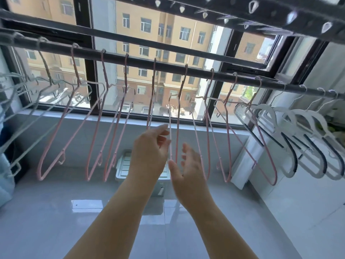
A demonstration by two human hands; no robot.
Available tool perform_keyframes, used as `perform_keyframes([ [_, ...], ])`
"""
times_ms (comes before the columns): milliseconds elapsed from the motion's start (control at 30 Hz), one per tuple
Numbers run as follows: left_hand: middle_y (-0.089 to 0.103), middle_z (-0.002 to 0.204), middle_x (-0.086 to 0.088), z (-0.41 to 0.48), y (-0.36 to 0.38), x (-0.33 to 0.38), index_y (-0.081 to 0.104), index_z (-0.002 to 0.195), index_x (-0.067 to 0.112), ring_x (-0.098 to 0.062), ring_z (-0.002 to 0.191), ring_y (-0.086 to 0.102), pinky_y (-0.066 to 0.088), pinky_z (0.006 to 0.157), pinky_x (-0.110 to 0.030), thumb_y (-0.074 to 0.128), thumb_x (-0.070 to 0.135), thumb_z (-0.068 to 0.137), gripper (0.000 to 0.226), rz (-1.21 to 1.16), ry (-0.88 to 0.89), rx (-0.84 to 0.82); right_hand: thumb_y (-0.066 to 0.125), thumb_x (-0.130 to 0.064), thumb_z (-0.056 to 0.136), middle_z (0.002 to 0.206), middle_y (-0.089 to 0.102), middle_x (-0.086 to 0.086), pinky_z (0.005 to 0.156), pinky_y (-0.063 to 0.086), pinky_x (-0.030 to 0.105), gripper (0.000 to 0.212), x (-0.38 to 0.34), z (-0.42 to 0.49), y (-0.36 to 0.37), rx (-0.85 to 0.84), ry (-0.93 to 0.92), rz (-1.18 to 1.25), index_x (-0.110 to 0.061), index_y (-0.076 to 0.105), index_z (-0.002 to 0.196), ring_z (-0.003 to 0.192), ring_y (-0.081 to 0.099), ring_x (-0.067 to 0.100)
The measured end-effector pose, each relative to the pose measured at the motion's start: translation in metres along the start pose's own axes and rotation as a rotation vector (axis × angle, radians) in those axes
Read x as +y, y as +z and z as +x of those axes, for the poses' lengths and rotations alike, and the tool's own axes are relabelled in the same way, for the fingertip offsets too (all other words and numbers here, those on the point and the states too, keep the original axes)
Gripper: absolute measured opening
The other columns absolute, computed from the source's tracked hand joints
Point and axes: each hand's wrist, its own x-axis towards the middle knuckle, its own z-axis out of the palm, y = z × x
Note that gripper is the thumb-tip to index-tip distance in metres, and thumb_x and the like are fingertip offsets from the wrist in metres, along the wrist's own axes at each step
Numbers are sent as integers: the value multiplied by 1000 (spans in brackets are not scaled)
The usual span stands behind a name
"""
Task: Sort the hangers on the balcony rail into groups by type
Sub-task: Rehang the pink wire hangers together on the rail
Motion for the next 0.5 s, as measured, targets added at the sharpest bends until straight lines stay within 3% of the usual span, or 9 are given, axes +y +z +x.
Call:
perform_keyframes([
  [67, 63, 91, 11, -2, -17, -5, 60, 117, 15, -5, 77, 60, 43, 72, -4, 61, 8, 84, 34, -2, 34, 119, 43, -26, 91, 129, 34, -8, 101, 16, 1, 47, -15, -9, 4, 170, -189, -129, -13, 35, 136, 127, 29, 4],
  [133, 64, 94, 8, -5, -32, -15, 60, 117, 15, -8, 82, 61, 45, 74, -8, 61, 10, 84, 34, 4, 24, 140, 40, -28, 88, 127, 37, -7, 105, 16, 4, 46, -25, -12, 19, 185, -289, -98, -12, 42, 131, 127, 31, 5],
  [233, 65, 99, 2, -11, -43, -27, 60, 118, 14, -12, 87, 62, 48, 82, -21, 61, 10, 84, 34, -26, -44, 78, 37, -27, 87, 129, 36, -8, 108, 21, 12, 49, -27, -9, 46, -1, -146, 43, -13, 36, 135, 128, 32, 5],
  [333, 65, 102, 0, -13, -54, -39, 58, 120, 11, -10, 88, 61, 45, 78, -13, 61, 10, 84, 36, -40, -156, -80, 39, -13, 95, 137, 43, 1, 103, 32, 16, 44, -26, -2, 71, -137, 41, 242, -14, 30, 138, 126, 41, 10],
  [400, 69, 99, 0, -12, -57, -44, 62, 115, 13, -8, 85, 63, 48, 74, -8, 62, 9, 84, 32, -33, -186, -161, 37, -4, 95, 126, 55, 3, 92, 40, 11, 37, -25, 1, 83, -121, 63, 331, -20, 41, 128, 114, 53, 10],
  [500, 72, 97, -1, -11, -56, -45, 66, 108, 16, -11, 87, 67, 52, 88, -27, 62, 6, 81, 29, -57, -210, -174, 34, 3, 92, 109, 64, -3, 88, 43, 11, 40, -29, 1, 89, -45, 40, 398, -27, 50, 113, 101, 60, 2],
])
